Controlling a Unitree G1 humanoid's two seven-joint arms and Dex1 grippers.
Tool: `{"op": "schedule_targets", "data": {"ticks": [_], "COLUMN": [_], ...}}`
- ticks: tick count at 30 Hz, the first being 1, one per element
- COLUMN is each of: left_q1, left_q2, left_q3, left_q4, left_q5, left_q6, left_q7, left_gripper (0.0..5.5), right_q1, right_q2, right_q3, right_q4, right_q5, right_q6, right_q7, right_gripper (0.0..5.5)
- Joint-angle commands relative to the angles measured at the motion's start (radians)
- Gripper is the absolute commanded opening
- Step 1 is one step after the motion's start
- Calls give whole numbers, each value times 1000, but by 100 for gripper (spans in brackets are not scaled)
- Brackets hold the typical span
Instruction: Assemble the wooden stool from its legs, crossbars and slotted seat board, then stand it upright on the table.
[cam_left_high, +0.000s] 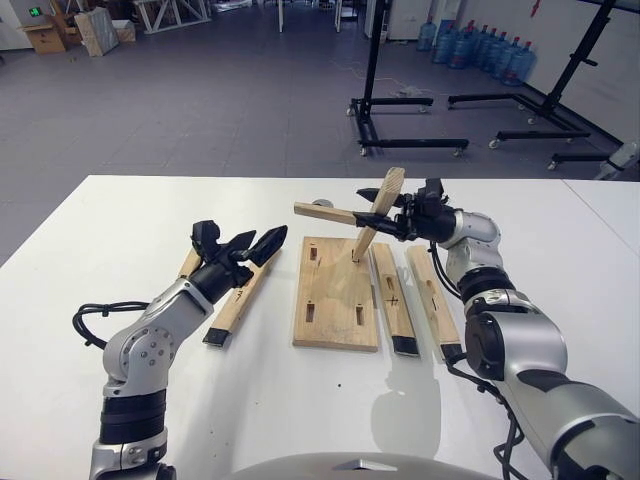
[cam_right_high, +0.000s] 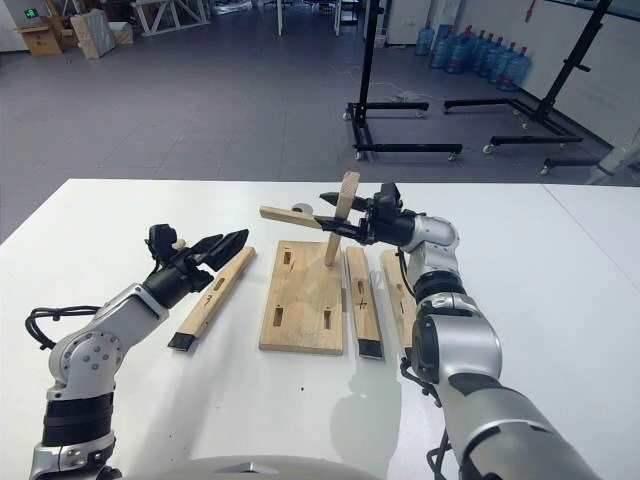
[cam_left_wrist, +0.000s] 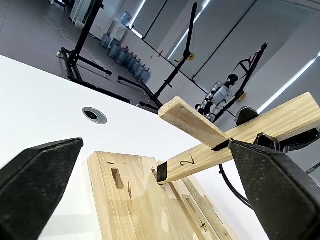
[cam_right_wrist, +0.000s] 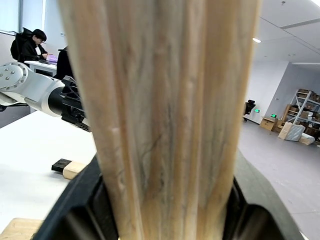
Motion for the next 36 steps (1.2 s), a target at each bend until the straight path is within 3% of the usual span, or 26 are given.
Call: {"op": "schedule_targets", "data": {"ticks": [1, 15, 36], "left_q1": [8, 2, -1], "left_q2": [1, -1, -15], "left_q3": [-8, -16, -33], "left_q4": [-15, -11, -16], "left_q5": [13, 20, 43], "left_q6": [8, 2, 6], "left_q7": [-3, -3, -9], "left_gripper": [535, 535, 535], "right_q1": [27, 20, 26], "right_q2": [-7, -31, -19], "right_q3": [17, -17, 38], "right_q4": [1, -16, -17], "right_q5": [-22, 38, 6], "right_q6": [-6, 67, 38], "right_q7": [13, 19, 23], "right_gripper": [206, 206, 206]}}
